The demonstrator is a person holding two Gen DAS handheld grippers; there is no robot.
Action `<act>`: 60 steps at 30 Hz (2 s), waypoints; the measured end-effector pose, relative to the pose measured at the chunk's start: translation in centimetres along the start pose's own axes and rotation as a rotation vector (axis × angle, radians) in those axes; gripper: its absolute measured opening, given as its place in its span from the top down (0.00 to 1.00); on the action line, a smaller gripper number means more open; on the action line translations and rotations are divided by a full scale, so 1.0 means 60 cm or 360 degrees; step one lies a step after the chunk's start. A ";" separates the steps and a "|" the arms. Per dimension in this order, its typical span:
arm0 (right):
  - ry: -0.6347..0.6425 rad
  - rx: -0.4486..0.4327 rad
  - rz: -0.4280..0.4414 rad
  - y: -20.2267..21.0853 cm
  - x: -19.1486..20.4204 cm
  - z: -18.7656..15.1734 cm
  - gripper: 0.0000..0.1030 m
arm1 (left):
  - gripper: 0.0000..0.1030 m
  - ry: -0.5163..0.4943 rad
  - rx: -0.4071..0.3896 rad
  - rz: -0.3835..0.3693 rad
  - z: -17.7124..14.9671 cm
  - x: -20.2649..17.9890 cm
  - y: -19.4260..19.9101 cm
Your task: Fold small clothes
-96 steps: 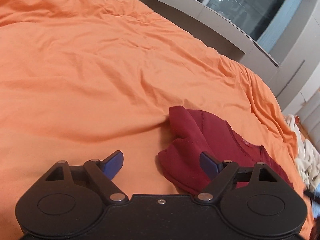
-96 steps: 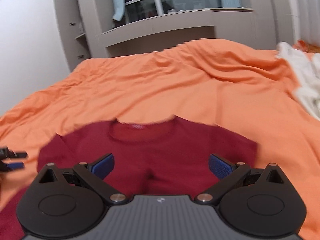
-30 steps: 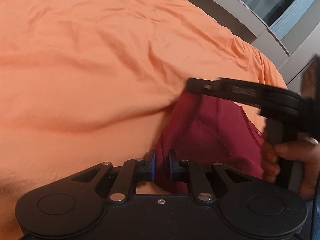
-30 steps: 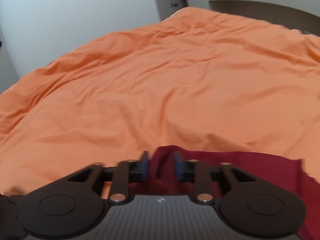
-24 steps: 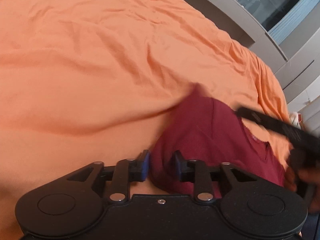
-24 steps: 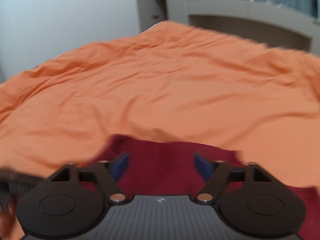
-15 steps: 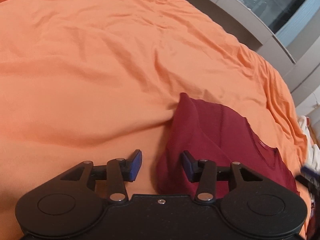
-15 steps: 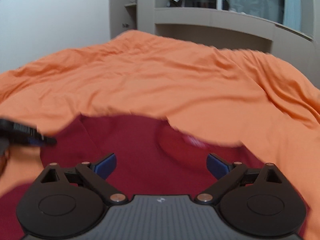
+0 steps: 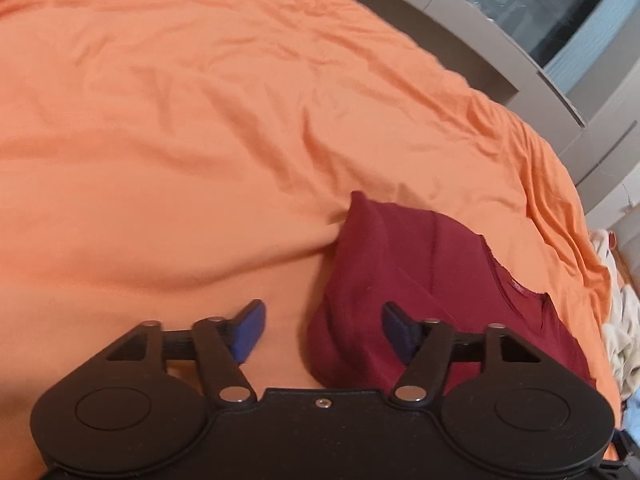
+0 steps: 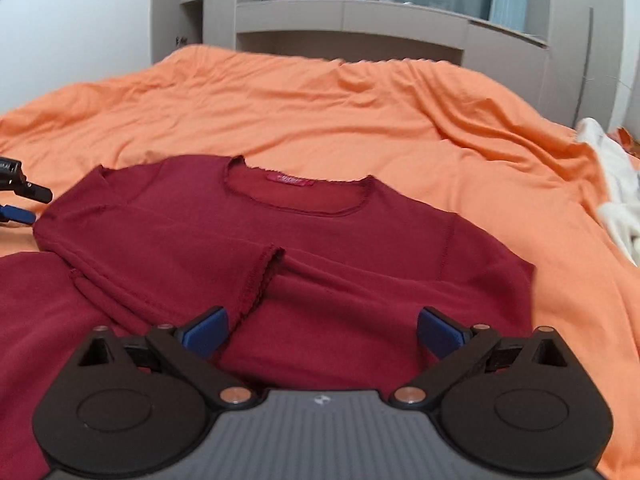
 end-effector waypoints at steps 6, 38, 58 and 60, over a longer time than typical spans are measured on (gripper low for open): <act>-0.0119 -0.0065 -0.0037 0.066 -0.018 -0.037 0.00 | 0.31 -0.0129 -0.0050 -0.0026 -0.019 0.007 0.041; -0.0135 -0.0077 -0.0020 0.037 -0.023 0.001 0.00 | 0.30 -0.0181 -0.0255 0.0197 -0.034 0.011 0.073; 0.0525 -0.0174 -0.0139 0.402 0.145 -0.159 0.00 | 0.01 -0.0656 -0.0325 -0.0204 -0.287 -0.104 0.289; 0.0610 -0.0157 -0.0172 0.411 0.162 -0.171 0.00 | 0.01 -0.0722 -0.0301 -0.0242 -0.318 -0.109 0.307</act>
Point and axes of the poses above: each gripper's, at about its wrist camera, not at the fingertips, and y roughly against the way its jaws point, x to its left, z to its top, the point moved 9 cm from there along -y, roughly the way its jaws point, and after that the axes turned 14 degrees about y, right-handed, at the moved point
